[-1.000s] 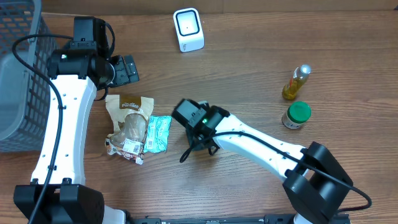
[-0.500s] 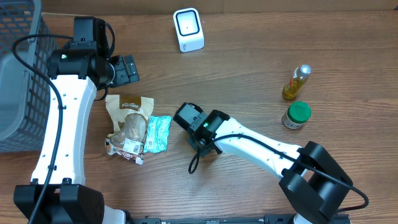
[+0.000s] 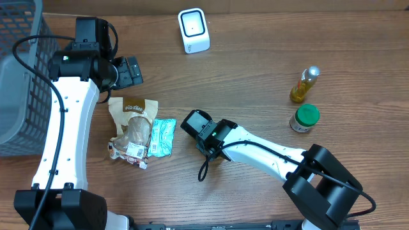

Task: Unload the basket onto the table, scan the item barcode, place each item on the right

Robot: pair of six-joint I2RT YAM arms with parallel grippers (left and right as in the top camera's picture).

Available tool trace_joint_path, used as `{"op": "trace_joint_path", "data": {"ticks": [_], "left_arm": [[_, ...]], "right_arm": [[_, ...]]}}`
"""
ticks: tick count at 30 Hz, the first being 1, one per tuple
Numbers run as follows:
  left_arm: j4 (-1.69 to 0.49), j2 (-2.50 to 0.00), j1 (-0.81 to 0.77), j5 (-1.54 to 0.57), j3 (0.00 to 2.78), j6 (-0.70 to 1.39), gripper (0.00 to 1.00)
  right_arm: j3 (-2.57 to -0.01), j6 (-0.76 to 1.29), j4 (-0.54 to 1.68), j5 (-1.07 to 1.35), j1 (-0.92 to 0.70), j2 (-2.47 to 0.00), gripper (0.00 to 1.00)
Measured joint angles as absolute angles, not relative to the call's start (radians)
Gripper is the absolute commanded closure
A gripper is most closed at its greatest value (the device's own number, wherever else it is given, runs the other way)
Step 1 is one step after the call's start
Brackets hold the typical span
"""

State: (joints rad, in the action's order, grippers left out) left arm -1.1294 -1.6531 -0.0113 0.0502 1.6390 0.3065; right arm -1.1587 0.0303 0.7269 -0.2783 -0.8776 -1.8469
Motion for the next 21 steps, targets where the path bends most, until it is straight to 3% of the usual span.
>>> {"op": "trace_joint_path", "data": {"ticks": [12, 13, 15, 21], "left_arm": [[-1.130, -1.653, -0.011, 0.050, 1.639, 0.307, 0.01], [-1.129, -1.653, -0.011, 0.050, 1.639, 0.307, 0.00], [-1.129, -1.653, -0.011, 0.050, 1.639, 0.307, 0.00], [-1.129, -1.653, -0.011, 0.050, 1.639, 0.307, 0.01]], "right_arm": [[-1.105, 0.025, 0.673, -0.281, -0.878, -1.847, 0.68], [-1.105, 0.024, 0.674, -0.281, -0.878, -1.847, 0.73], [-1.105, 0.016, 0.674, -0.286, -0.878, -1.847, 0.93], [-1.113, 0.044, 0.693, -0.292, -0.877, -1.843, 0.96]]}}
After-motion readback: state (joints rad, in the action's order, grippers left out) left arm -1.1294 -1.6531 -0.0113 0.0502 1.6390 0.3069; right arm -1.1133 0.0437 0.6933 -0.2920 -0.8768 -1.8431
